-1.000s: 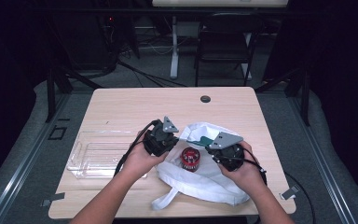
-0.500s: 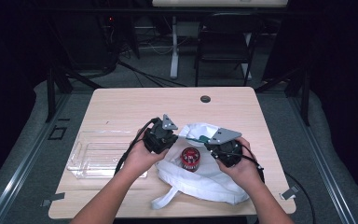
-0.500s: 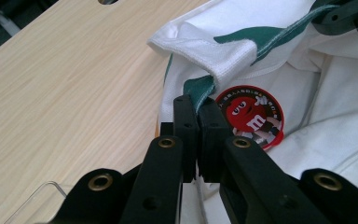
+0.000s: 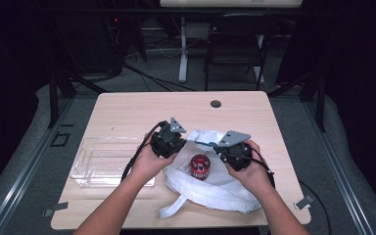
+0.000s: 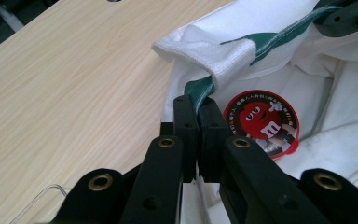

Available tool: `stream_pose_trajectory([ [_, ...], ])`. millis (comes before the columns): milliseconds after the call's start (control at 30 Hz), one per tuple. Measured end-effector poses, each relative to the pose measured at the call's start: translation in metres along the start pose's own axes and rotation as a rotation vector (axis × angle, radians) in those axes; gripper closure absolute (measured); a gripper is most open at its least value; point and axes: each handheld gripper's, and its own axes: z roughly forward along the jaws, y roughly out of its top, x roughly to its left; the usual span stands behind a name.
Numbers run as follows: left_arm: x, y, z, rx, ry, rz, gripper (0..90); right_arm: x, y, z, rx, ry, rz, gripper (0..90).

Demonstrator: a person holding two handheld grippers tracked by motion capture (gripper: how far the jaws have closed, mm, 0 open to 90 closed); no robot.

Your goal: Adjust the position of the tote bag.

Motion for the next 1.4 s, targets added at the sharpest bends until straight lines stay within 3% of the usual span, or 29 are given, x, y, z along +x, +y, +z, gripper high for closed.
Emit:
stream_pose_trajectory([
  [1400, 0.010, 0.014, 0.014, 0.024, 0.024, -0.005, 88.3, -0.019, 0.004, 0.017, 0.003, -0.024, 0.047, 87.9],
])
